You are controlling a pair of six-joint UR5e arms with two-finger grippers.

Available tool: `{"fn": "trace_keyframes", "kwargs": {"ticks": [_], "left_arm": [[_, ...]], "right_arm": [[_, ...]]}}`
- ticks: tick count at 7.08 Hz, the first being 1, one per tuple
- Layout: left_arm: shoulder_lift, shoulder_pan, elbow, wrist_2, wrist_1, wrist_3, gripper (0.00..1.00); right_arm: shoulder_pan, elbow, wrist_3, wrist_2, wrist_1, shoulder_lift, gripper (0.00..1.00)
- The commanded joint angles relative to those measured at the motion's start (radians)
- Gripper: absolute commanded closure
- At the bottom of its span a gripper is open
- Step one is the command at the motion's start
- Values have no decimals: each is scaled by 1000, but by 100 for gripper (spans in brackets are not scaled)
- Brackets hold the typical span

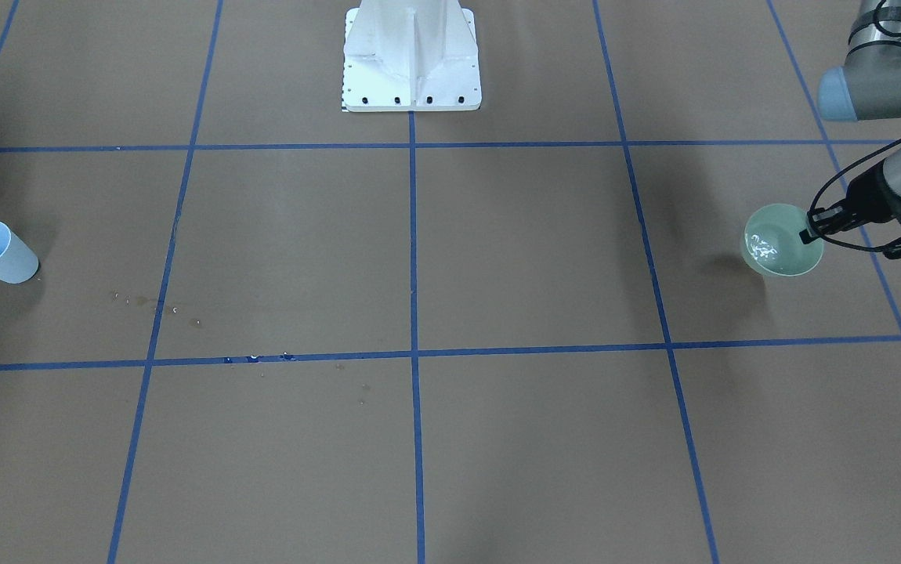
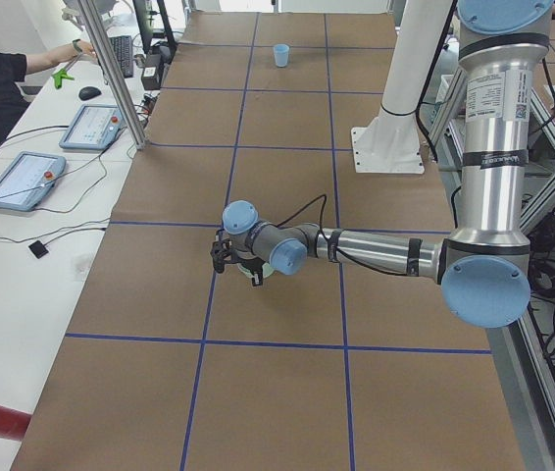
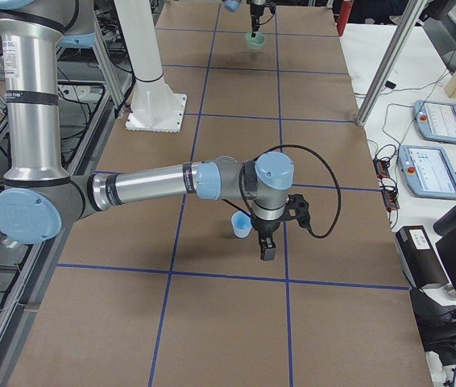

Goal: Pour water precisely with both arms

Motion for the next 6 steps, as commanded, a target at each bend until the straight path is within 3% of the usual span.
{"fn": "trace_keyframes", "kwargs": {"ticks": [1, 2, 3, 4, 6], "left_arm": [[-12, 50, 57, -2, -87, -65, 100], [-24, 60, 71, -2, -90, -76, 100], [-34, 61, 71, 0, -93, -69, 40], [-34, 59, 54, -3, -89, -69, 0], [-25, 56, 24, -2, -85, -66, 0]], "right_arm": [[0, 0, 0, 0, 0, 0, 0], [0, 2, 0, 0, 0, 0, 0], [0, 3, 0, 0, 0, 0, 0], [0, 3, 0, 0, 0, 0, 0], [0, 3, -2, 2, 0, 0, 0]]}}
